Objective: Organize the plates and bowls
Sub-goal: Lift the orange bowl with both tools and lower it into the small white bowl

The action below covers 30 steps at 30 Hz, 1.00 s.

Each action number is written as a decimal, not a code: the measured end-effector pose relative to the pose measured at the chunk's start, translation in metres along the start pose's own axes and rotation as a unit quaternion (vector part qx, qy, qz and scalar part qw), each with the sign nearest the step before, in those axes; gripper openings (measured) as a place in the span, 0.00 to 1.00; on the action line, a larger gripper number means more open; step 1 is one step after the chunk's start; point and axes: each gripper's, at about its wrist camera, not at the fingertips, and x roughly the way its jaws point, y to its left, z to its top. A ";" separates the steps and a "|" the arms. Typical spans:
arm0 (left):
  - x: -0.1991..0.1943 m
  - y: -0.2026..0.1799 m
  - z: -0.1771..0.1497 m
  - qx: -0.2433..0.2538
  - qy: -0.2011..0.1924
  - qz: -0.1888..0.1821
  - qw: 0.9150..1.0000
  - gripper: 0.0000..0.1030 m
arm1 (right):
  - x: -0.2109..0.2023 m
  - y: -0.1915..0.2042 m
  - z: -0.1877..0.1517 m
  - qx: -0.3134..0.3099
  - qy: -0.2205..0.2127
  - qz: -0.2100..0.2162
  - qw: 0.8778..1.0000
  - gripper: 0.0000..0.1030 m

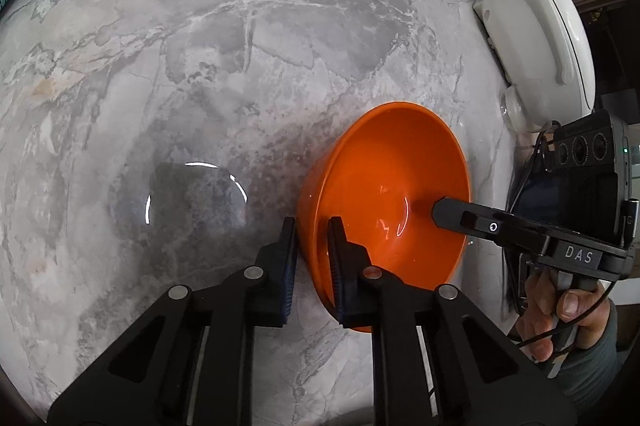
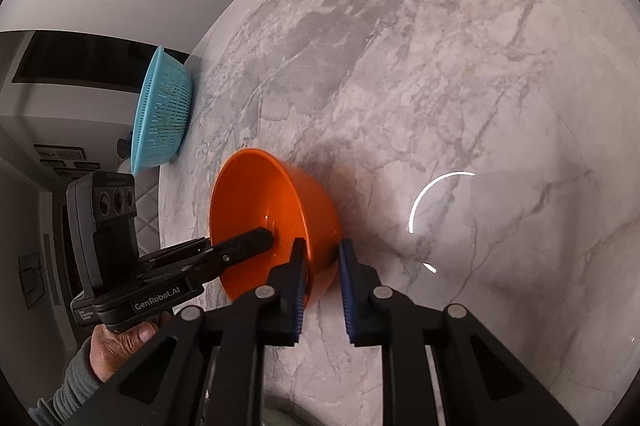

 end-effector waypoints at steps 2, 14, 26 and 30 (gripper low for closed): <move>-0.006 -0.004 -0.004 0.003 -0.001 0.004 1.000 0.13 | -0.001 0.000 -0.001 0.007 -0.002 0.000 1.000 0.15; -0.091 -0.045 -0.086 0.047 -0.024 -0.005 0.999 0.13 | -0.055 0.051 -0.069 -0.011 -0.016 0.004 1.000 0.14; -0.121 -0.040 -0.228 0.080 0.011 -0.010 0.997 0.13 | -0.066 0.078 -0.201 0.001 -0.002 -0.011 1.000 0.14; -0.108 -0.030 -0.259 0.085 0.032 -0.001 0.996 0.13 | -0.055 0.074 -0.236 0.016 0.009 -0.021 1.000 0.13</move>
